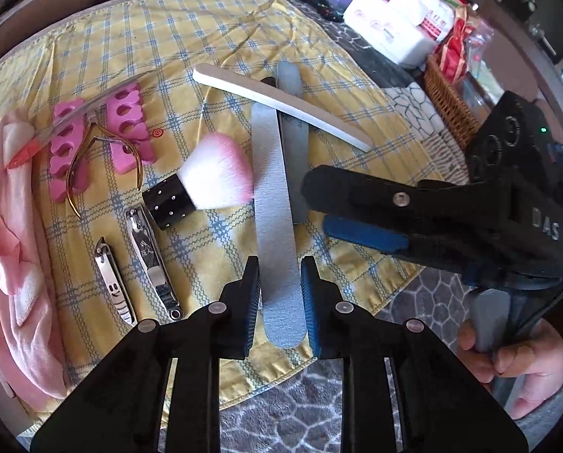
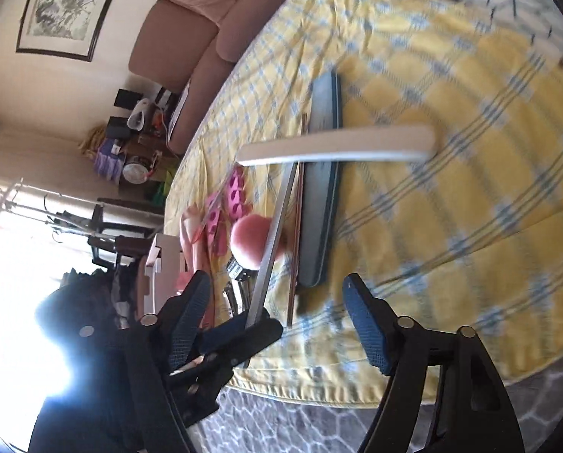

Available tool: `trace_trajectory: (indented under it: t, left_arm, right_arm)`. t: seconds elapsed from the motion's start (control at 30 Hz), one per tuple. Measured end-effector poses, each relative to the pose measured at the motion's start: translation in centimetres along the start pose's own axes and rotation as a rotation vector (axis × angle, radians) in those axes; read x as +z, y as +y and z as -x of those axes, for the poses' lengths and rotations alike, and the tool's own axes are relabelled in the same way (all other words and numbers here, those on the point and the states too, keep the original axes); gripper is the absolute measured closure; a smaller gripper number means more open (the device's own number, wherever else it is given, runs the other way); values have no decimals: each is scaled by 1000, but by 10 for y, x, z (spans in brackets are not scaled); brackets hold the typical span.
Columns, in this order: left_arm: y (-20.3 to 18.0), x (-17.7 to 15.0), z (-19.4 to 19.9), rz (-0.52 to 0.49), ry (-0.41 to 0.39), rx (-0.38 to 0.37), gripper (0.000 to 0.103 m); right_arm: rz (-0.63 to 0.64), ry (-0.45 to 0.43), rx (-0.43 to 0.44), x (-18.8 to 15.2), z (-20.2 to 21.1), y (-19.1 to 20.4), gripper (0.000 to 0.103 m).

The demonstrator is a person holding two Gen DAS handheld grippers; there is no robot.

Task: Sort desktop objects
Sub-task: 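Grasp the grey nail file with the left tool while the right tool grasps the beige file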

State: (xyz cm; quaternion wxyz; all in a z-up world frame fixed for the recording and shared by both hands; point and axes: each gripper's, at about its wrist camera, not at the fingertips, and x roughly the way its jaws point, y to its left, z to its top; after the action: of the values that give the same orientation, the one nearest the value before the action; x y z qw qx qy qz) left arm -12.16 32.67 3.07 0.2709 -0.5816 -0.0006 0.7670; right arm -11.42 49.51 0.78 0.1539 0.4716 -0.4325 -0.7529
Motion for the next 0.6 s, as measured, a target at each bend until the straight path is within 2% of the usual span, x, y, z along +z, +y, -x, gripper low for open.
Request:
trace_trajectory:
  t: [0.13,0.2,0.3,0.37,0.47,0.53,0.6]
  left_arm:
    - [0,-7,4,8,-2,-31,83]
    - [1,-10,7,11,-5,-37,83]
    - [4,-12,9,10,-9,-33,84]
    - [8,-14,10,18,-9,-41,84]
    - [14,-17,12,30,-8,-62,84]
    - [17,-19,15,37,-9,-78,85]
    - [21,-19,19,44,-12,-91,85]
  right_arm:
    - [-47,33,52,-7,-21,-5,43]
    - [-62,32,69,-8,-24,-5,46]
    - [0,12,0,0,-12,6,46]
    - [117,-15,-92,10,4,22,45]
    - [332,-62,-318,34,20,49,37]
    - [470,-34,-440,49,16,61,36]
    - [635,44,-548,61,0,73,37]
